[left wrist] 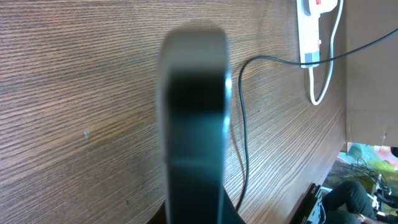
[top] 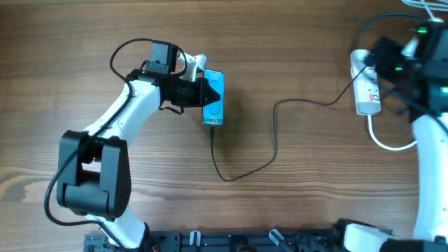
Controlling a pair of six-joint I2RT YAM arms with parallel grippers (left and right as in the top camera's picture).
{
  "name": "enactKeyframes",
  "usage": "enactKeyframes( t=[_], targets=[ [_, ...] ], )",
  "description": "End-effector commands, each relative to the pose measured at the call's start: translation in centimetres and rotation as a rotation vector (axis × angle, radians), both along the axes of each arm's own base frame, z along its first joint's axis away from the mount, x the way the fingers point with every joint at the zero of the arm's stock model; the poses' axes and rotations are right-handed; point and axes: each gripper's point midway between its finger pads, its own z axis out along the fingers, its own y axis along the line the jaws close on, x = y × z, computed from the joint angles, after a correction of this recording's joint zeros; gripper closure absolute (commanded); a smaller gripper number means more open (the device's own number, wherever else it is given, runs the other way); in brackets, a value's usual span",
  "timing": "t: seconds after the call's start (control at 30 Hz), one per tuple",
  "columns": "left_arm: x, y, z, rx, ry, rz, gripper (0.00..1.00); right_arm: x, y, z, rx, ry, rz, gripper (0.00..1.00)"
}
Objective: Plug charger to phone and switch on socket
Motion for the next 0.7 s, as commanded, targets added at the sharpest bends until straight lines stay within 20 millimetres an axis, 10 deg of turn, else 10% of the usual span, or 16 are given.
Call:
enactKeyframes(
  t=[0.0,0.67],
  targets=[
    [-0.2,-0.2,0.2,-0.008,-0.01,-0.015,0.96,-0.7,-6.5,-2.6,-0.017,0.068,-0.192,0.0],
    [0.3,0.6,-0.6,0.054,-0.021,0.012,0.96,-2.2,-10.3,-19.3,0.181,0.467,-0.377,0.0]
  ],
)
